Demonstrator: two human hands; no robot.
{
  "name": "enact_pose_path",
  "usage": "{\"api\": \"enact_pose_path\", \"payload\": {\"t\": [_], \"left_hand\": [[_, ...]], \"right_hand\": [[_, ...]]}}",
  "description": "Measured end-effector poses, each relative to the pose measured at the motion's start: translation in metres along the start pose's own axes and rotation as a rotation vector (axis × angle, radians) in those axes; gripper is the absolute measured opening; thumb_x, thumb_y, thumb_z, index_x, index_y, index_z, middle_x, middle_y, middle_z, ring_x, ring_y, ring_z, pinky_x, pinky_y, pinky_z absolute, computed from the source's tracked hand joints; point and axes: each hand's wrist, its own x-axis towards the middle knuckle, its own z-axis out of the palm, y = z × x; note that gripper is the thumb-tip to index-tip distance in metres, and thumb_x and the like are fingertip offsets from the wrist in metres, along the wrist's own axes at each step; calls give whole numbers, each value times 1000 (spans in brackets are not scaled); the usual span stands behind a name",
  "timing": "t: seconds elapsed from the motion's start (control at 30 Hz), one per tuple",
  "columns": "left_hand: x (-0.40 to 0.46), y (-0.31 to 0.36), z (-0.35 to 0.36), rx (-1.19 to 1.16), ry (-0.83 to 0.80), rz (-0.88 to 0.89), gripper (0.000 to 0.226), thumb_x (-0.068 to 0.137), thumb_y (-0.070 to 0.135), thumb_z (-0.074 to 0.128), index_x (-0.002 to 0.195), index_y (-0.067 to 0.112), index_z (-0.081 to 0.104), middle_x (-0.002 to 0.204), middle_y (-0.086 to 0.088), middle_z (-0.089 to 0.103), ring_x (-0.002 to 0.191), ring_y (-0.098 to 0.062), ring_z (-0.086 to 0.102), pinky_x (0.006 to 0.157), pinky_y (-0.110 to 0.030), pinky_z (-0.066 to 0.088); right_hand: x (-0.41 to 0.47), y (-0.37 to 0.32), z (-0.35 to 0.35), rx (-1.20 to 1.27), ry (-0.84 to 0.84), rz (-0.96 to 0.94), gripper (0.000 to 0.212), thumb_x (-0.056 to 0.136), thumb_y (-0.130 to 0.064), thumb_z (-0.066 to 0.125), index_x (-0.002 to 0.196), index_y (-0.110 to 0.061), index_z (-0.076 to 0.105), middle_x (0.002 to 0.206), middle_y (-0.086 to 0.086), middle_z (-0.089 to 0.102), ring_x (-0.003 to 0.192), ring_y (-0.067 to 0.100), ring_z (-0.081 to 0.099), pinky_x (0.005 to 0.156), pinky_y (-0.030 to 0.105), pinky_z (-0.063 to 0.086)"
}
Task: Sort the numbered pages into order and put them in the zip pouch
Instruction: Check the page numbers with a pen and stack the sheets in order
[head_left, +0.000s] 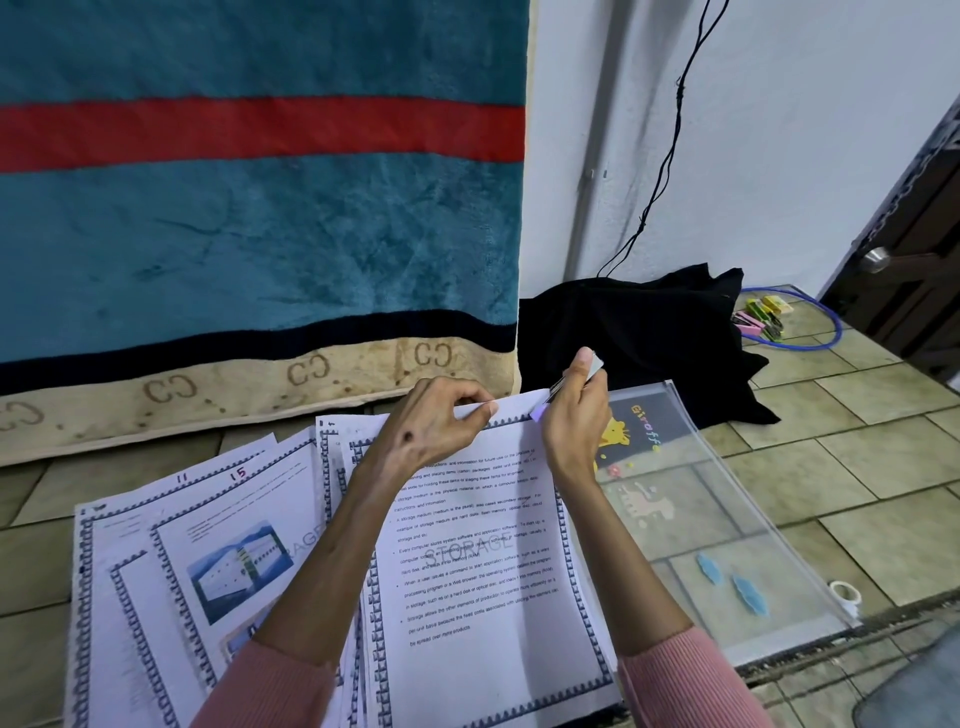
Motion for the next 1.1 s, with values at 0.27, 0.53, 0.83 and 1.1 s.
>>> {"api": "enact_pose_path", "payload": {"t": [0.27, 0.53, 0.83, 1.1], "left_hand": [[0, 2, 5, 19, 3, 9, 16, 86, 34, 59, 91, 26, 72, 105, 9, 72, 105, -11, 62, 90, -32, 50], [0, 3, 6, 25, 23, 38, 17, 86, 32, 60, 91, 22, 72, 103, 8, 72, 102, -10, 63, 89, -30, 50], [-23, -15, 7, 247, 276, 30, 61, 77, 60, 55, 128, 26, 51, 133, 4, 52, 126, -18, 40, 105, -33, 20], [-90, -66, 25, -742, 306, -473, 25, 77, 32, 72, 99, 32, 59, 87, 22, 71, 99, -4, 65, 89, -32, 53]], "right_hand": [[0, -4, 0, 1, -4, -27, 42, 100, -41, 28, 82, -5, 42, 66, -3, 45, 64, 5, 42, 58, 26, 20], [1, -5, 0, -6, -15, -59, 36, 100, -38, 30, 86, -7, 43, 64, -5, 44, 62, 3, 43, 58, 23, 22], [2, 2, 2, -11, -2, -84, 30, 101, -33, 32, 90, -8, 45, 66, -7, 42, 62, 3, 41, 57, 22, 22], [24, 12, -5, 63, 69, 45, 40, 100, -41, 27, 89, -7, 46, 71, -4, 48, 84, 24, 49, 79, 33, 37]]}}
